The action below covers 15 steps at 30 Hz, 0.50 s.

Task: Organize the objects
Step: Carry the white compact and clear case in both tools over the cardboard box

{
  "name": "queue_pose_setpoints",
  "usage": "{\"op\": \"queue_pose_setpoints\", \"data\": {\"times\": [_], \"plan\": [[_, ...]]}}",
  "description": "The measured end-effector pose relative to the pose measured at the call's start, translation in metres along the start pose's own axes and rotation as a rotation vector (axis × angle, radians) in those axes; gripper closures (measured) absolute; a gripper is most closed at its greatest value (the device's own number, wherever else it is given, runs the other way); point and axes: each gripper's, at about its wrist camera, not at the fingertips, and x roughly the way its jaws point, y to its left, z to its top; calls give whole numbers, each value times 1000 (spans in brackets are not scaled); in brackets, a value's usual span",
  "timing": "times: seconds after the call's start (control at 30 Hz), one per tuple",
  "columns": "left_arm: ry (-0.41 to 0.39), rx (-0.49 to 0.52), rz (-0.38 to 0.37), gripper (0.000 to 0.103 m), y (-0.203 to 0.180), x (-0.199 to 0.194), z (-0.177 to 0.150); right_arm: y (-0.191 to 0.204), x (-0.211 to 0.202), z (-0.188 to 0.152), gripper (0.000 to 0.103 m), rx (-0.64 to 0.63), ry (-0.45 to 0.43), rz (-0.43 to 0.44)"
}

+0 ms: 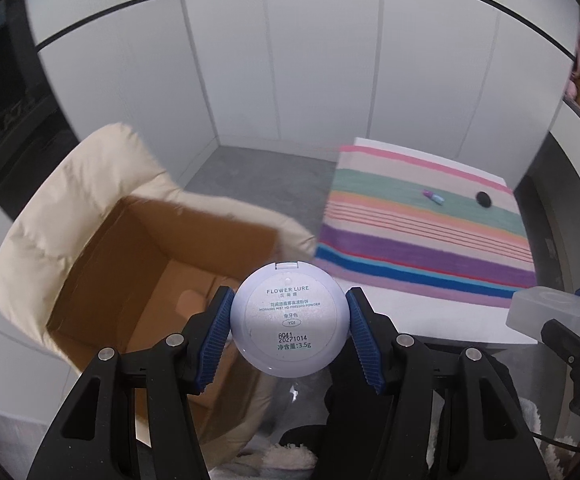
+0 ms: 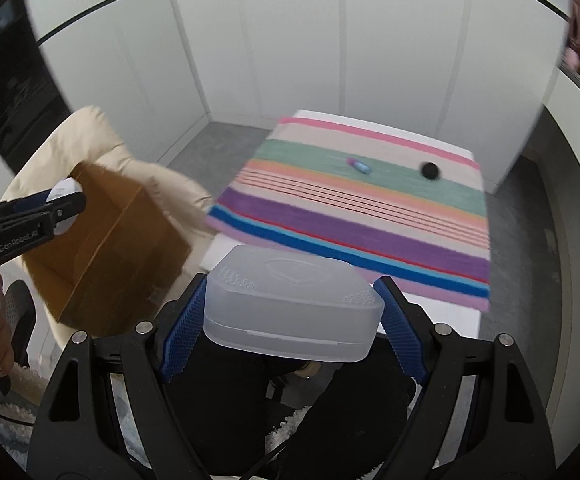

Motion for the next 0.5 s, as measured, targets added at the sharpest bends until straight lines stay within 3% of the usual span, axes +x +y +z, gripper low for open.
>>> {"op": "queue_pose_setpoints", "data": {"times": [0.33,0.5], "plan": [[38,-171,101,44,94,-5,-31,105,29,14,19,-198,37,133],[25,-241,189,44,133,-12,-48,162,33,12,19,-309,48,214]]}}
